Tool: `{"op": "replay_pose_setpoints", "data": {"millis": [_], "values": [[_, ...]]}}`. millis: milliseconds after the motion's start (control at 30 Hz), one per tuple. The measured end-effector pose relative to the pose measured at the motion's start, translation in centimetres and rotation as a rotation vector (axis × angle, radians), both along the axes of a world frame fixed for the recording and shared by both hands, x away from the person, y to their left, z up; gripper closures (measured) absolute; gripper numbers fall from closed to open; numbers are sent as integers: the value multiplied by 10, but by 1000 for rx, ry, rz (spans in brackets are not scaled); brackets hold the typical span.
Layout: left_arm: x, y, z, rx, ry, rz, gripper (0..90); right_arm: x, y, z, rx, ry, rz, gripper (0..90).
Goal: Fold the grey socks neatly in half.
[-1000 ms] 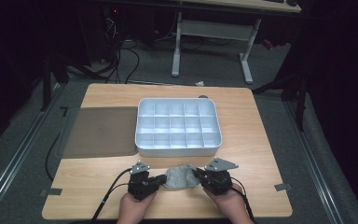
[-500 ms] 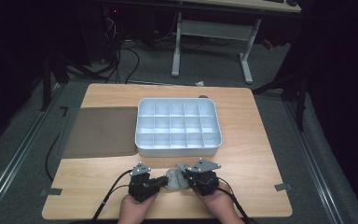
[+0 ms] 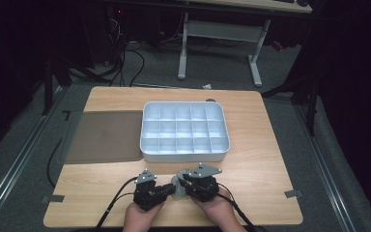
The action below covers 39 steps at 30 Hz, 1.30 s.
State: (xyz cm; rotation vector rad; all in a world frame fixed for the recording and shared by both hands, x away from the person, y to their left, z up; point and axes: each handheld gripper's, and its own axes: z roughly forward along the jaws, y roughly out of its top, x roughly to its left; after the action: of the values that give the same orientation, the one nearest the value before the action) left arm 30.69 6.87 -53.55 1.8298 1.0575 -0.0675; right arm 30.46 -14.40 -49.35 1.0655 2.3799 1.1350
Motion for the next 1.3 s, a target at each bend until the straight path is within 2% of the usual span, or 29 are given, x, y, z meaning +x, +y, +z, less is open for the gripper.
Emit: {"op": "replay_pose_setpoints", "data": {"millis": [167, 300, 400, 533, 667, 933, 967, 1100, 1167, 1300], "values": [[0, 0, -1, 0, 4, -1, 783, -11, -4, 19, 49, -51, 13, 700], [0, 1, -1, -4, 6, 1, 782, -16, -14, 20, 45, -81, -30, 716], [1, 2, -1, -10, 10, 3, 783, -17, -20, 8, 40, -59, -56, 724], [1, 2, -2, -14, 12, 3, 784, -18, -21, 1, 46, -35, -59, 721], [1, 2, -2, -16, 13, 3, 784, -15, -17, -6, 81, 5, -51, 697], [1, 3, -1, -27, 18, 1, 784, -9, -7, -20, 50, 55, -39, 703], [1, 3, -1, -25, 16, 2, 783, -10, -6, -21, 61, 62, -35, 682], [1, 3, -2, -22, 17, 6, 785, -14, -6, -19, 94, 52, -29, 631], [1, 3, -2, -19, 16, 8, 786, -16, -5, -18, 90, 48, -23, 621], [1, 2, -2, -14, 14, 6, 787, -16, -3, -20, 49, 29, -38, 633]]}}
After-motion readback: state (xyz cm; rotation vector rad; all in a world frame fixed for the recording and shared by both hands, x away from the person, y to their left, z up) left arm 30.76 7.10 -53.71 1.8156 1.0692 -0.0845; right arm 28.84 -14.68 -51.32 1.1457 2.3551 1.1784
